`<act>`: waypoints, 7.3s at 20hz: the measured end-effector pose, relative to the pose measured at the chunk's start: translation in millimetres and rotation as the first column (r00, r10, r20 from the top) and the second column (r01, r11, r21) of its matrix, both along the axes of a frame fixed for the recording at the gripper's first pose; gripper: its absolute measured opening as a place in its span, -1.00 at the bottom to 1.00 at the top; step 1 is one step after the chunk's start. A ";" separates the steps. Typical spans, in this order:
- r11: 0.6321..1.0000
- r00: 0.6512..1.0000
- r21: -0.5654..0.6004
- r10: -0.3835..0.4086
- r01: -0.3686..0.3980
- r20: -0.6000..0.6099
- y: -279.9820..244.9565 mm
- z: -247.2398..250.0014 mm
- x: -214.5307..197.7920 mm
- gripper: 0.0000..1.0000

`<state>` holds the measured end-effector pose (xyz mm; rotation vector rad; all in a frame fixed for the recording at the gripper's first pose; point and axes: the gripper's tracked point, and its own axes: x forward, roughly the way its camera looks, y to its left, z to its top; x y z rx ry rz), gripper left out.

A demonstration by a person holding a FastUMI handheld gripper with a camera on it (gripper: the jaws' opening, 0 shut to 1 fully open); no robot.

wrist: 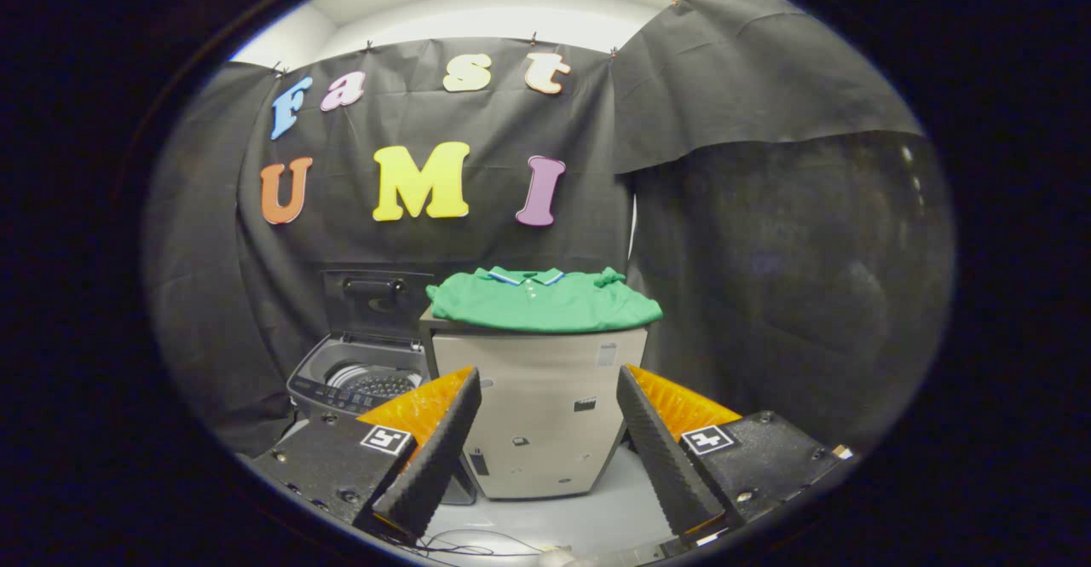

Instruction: Put the clothes into the washing machine and then close the washing machine lid.

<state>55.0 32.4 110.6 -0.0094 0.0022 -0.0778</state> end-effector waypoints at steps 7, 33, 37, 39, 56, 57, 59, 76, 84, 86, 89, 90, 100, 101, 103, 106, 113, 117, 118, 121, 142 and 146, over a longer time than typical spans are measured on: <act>1.000 1.000 -0.011 -0.009 0.009 0.027 -9.1 63.3 72.5 1.00; 0.989 0.880 0.030 0.140 -0.142 -0.453 2.5 22.0 385.1 1.00; 0.990 0.841 0.012 0.123 -0.137 -0.527 3.0 21.8 382.9 1.00; 0.990 0.831 0.035 0.136 -0.139 -0.539 3.4 22.5 383.0 1.00; 0.981 0.831 0.044 0.184 -0.190 -0.525 8.7 22.0 381.9 -0.71; 0.979 0.830 0.064 0.198 -0.193 -0.521 11.1 24.6 381.6 -0.77; 0.978 0.836 0.070 0.204 -0.196 -0.509 10.5 25.7 380.5 -0.83; 0.952 0.941 0.151 0.292 -0.268 -0.172 88.5 137.1 287.3 -0.89; 0.923 0.931 0.140 0.365 -0.358 -0.026 173.3 212.9 221.3 -0.89; 0.918 0.926 0.127 0.378 -0.375 0.001 194.5 229.6 212.3 -0.89; 0.909 0.914 0.100 0.404 -0.404 0.029 230.3 249.6 196.9 -0.89; 0.907 0.912 0.089 0.409 -0.411 0.040 242.2 256.8 194.0 -0.89; 0.869 0.869 0.046 0.491 -0.493 0.057 347.8 280.5 170.0 -0.89; 0.865 0.867 0.048 0.497 -0.499 0.049 355.6 276.8 172.8 -0.89; 0.857 0.859 0.065 0.512 -0.512 0.024 372.2 267.5 181.0 -0.89; 0.849 0.851 0.109 0.524 -0.517 -0.042 393.0 241.7 208.0 -0.89; 0.856 0.832 0.179 0.515 -0.486 -0.207 421.6 160.5 275.8 -0.89; 0.861 0.807 0.208 0.508 -0.464 -0.301 432.6 112.2 308.8 -0.89; 0.861 0.798 0.217 0.508 -0.460 -0.323 435.6 101.0 315.2 -0.89; 0.867 0.776 0.233 0.499 -0.441 -0.385 442.6 63.1 333.5 -0.89; 0.932 0.603 0.247 0.359 -0.264 -0.713 426.1 -119.2 403.3 -0.89; 0.936 0.604 0.223 0.348 -0.274 -0.717 428.8 -119.5 400.2 -0.89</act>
